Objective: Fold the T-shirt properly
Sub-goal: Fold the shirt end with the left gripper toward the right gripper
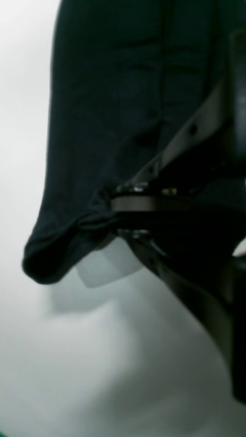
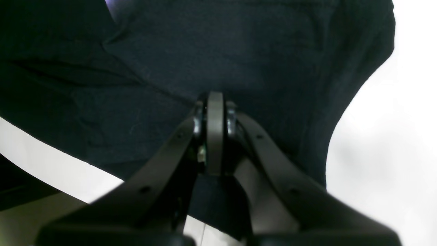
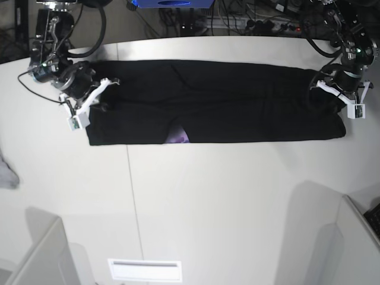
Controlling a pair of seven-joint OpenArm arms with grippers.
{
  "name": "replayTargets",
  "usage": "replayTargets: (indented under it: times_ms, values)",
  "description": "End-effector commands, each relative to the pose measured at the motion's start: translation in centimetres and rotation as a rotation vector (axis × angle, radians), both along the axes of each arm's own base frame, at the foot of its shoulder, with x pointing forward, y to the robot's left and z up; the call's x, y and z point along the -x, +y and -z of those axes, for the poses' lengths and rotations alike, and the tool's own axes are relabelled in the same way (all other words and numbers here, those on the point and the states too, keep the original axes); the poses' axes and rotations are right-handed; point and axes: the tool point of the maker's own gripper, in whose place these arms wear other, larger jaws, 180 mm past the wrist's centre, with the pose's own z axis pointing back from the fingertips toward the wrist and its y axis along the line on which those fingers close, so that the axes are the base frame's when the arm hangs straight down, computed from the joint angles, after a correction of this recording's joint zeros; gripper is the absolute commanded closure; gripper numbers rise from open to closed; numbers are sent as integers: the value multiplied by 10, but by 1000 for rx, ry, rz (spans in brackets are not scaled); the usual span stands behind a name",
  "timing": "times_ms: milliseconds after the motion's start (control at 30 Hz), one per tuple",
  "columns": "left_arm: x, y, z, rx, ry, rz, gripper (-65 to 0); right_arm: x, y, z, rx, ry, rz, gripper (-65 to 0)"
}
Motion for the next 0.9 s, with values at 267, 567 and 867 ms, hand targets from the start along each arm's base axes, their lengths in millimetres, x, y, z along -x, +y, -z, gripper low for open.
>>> replayTargets:
  times_ms: [267,567,867]
  values:
    - [-16,-76,-5,16,-28,194,0,-8,-2,-10,-5,-44,4,0]
    - [-16,-123,4,84,-13,255,0,-8,-2,-10,-6,-42,4,0]
    - [-12,-173,13,148,11,364,0,-8,-3,-9,-6,-41,7,0]
